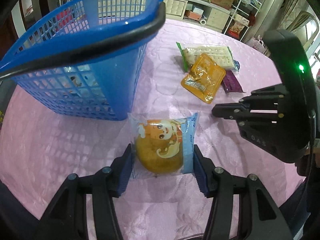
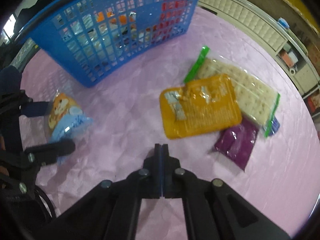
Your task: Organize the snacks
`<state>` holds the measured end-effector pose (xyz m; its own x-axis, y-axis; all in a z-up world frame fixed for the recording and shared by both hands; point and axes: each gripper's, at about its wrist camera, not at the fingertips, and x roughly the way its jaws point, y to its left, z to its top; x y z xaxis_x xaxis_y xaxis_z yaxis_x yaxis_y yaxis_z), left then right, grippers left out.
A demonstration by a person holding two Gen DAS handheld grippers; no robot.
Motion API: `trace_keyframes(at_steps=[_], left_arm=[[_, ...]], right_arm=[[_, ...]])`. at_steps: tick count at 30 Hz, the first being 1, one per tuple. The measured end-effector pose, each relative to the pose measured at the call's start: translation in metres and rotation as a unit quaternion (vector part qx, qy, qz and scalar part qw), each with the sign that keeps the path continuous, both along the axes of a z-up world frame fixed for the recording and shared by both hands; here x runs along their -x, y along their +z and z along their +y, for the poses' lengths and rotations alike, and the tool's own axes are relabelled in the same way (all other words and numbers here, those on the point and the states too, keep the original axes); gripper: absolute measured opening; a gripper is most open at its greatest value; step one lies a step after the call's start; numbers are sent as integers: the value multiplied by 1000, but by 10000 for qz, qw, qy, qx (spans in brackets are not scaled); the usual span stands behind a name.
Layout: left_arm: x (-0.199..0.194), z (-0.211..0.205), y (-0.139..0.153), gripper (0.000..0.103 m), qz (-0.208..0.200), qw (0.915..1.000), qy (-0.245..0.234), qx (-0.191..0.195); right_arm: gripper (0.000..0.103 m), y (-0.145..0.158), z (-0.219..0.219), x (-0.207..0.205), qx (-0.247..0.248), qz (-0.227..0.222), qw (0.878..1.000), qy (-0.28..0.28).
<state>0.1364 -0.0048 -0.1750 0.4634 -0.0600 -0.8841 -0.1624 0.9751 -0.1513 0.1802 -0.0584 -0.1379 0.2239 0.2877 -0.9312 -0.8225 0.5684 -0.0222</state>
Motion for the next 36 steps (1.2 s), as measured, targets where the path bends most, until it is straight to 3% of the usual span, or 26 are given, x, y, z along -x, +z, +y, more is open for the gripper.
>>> trace_keyframes(at_steps=[6,8,12,13,15,21,26,28,32,36], left_arm=[[12,3,7,53,-85,10000,-15,15],[13,6,9,53,-127,9999,21,43],[19,13,13,53,-172,9998,94,48],[20,15,13,53,-174,9998,106,49],[20,17,11,53,-169,9998,126,66],[23,27,4,53,-121,9996,152,202],[25,37,0,53,-88,9995,100,290],[26,40,-2,53,-86,9994,112,322],[30,47,-4,53,-93,9990,120,416],[32,54,-6,53,-93,9991,147,379]], right_arm=[[3,9,-21,-24,-390,483,9926,-1046],[12,11,-23,-34,-407,559,9878,-1393],[74,15,-24,-58,-724,928,9701,-2124],[77,16,-25,-61,-818,1013,9652,-2269],[79,19,-21,-70,-934,1161,9547,-2574],[79,13,4,-106,-656,1440,9279,-3377],[83,1,24,-128,-446,1479,9162,-3697],[84,0,31,-131,-292,1367,9176,-3721],[85,-9,56,-135,365,942,9349,-3402],[78,-10,54,-126,432,725,9486,-3049]])
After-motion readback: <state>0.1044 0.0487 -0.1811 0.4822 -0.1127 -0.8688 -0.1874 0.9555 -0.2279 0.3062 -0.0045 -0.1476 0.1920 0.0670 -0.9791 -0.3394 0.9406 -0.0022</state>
